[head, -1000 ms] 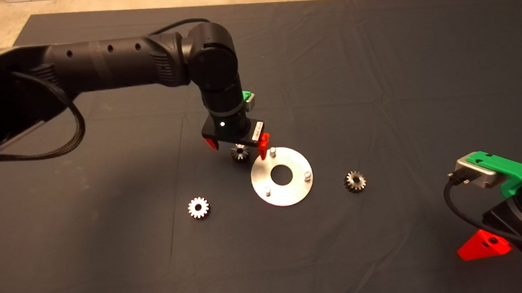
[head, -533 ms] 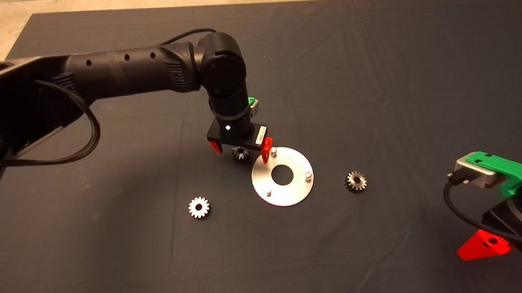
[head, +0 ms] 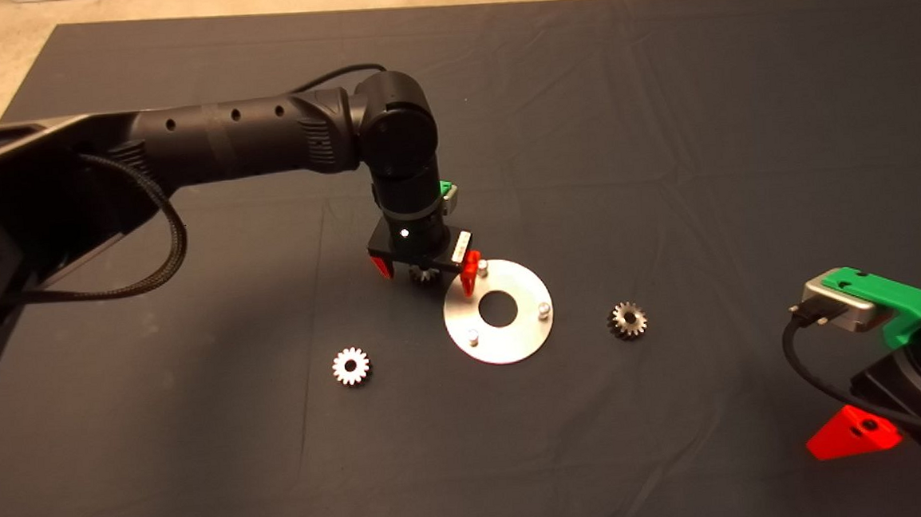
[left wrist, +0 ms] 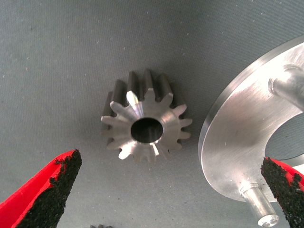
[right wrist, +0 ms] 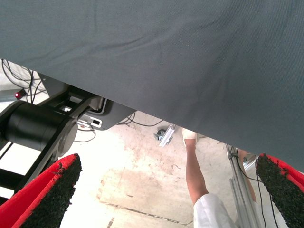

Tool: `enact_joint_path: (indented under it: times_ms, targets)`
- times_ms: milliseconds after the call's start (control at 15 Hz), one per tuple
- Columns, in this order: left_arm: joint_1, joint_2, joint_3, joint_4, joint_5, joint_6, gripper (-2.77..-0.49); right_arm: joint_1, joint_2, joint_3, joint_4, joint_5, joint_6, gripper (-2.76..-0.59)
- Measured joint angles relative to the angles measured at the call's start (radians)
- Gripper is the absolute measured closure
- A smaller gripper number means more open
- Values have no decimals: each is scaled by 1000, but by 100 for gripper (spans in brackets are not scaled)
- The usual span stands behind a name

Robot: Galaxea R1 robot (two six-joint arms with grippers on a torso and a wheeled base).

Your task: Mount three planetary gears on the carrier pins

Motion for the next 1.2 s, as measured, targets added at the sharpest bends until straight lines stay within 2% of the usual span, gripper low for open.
enact_joint_path:
  times_ms: [333,733,933,1200]
  targets:
    - [0,-1,-39,1,0,8,-275,0,0,0,0,0,0,-275]
    - [0,0,-40,1,0,20,-275,0,0,0,0,0,0,-275]
    - [0,0,-40,1,-16,20,-267,0,0,0,0,0,0,-275]
    - [0,-6,-41,1,-21,20,-267,0,0,0,0,0,0,-275]
